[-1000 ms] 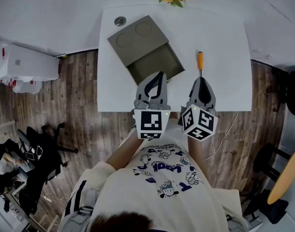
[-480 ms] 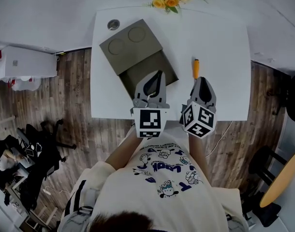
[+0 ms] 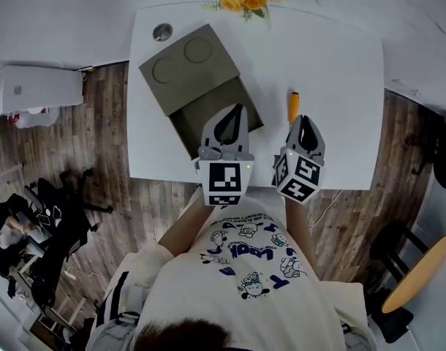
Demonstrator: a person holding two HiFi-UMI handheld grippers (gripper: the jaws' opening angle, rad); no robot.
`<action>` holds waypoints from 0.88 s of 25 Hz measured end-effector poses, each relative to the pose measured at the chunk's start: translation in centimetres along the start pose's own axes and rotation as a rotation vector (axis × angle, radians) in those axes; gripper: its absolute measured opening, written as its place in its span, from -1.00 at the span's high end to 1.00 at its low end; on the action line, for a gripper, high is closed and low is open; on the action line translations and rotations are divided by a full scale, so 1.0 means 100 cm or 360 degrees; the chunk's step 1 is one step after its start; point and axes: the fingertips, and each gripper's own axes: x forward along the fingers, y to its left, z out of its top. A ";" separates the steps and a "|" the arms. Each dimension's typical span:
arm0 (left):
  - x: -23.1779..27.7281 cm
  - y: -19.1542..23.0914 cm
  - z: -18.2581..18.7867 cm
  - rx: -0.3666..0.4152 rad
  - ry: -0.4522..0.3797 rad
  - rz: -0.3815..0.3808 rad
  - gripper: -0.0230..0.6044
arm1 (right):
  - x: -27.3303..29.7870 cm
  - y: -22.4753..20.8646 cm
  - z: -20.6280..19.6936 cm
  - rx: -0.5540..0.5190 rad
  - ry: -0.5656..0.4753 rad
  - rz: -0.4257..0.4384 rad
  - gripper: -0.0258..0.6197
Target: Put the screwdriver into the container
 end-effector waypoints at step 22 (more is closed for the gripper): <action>0.035 0.002 -0.036 -0.0079 0.0203 0.0109 0.87 | 0.059 -0.014 -0.054 -0.0016 0.0435 0.0134 0.52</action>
